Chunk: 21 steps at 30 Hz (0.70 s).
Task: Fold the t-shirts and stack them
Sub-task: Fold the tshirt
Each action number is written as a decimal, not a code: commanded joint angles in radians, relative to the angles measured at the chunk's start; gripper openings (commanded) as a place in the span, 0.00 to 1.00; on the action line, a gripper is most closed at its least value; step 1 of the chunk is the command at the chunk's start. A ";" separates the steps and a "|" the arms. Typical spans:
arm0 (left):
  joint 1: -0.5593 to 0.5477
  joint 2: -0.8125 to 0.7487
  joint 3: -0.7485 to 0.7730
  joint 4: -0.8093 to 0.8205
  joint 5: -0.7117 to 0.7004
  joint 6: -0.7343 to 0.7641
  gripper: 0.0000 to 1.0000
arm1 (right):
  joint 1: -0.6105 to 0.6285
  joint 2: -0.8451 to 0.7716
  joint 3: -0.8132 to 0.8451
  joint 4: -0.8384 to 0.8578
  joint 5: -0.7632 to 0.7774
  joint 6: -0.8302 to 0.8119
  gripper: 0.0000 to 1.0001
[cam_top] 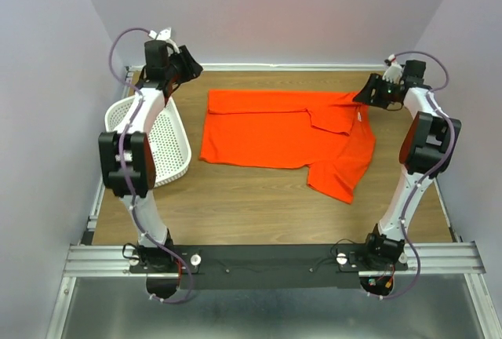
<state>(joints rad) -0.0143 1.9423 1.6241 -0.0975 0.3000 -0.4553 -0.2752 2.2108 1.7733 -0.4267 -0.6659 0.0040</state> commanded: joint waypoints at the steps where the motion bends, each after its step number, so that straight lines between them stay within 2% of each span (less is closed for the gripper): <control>1: -0.001 -0.238 -0.205 0.148 -0.088 0.040 0.57 | 0.042 -0.170 -0.237 0.069 -0.095 -0.131 0.68; 6: -0.029 -0.557 -0.439 0.194 -0.137 0.070 0.64 | 0.051 -0.437 -0.515 0.089 -0.096 -0.387 0.69; 7: -0.030 -0.662 -0.523 0.200 -0.134 0.055 0.65 | 0.051 -0.545 -0.566 0.088 -0.116 -0.439 0.69; 8: -0.032 -0.715 -0.568 0.200 -0.125 0.047 0.69 | 0.051 -0.607 -0.665 0.077 -0.167 -0.570 0.69; 9: -0.033 -0.920 -0.803 0.197 -0.089 -0.070 0.72 | 0.051 -0.863 -0.851 -0.120 -0.305 -1.070 0.70; 10: -0.033 -0.922 -0.805 0.197 -0.088 -0.071 0.72 | 0.051 -0.928 -0.853 -0.122 -0.307 -1.075 0.70; 11: -0.035 -0.950 -0.846 0.194 -0.069 -0.094 0.73 | 0.051 -0.976 -0.885 -0.309 -0.340 -1.383 0.71; 12: -0.036 -1.000 -0.924 0.173 -0.064 -0.124 0.73 | 0.051 -1.015 -0.944 -0.407 -0.343 -1.527 0.73; 14: -0.071 -1.014 -0.971 0.160 -0.048 -0.184 0.73 | 0.063 -1.059 -0.956 -0.602 -0.336 -1.727 0.73; 15: -0.143 -1.022 -1.003 0.138 -0.056 -0.204 0.73 | 0.064 -1.059 -0.954 -0.636 -0.322 -1.728 0.72; 18: -0.289 -0.988 -0.988 0.021 -0.257 -0.267 0.72 | 0.067 -1.037 -0.960 -0.746 -0.331 -1.771 0.71; 19: -0.371 -0.984 -0.988 0.003 -0.369 -0.292 0.72 | 0.067 -1.037 -0.968 -0.754 -0.334 -1.759 0.71; 21: -0.415 -0.950 -0.980 -0.063 -0.482 -0.403 0.71 | 0.067 -1.042 -0.977 -0.732 -0.345 -1.689 0.71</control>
<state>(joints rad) -0.3477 0.9733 0.6331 -0.0387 0.0738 -0.6880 -0.2092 1.1687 0.8234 -1.0050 -0.9558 -1.5730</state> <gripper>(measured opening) 0.718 0.713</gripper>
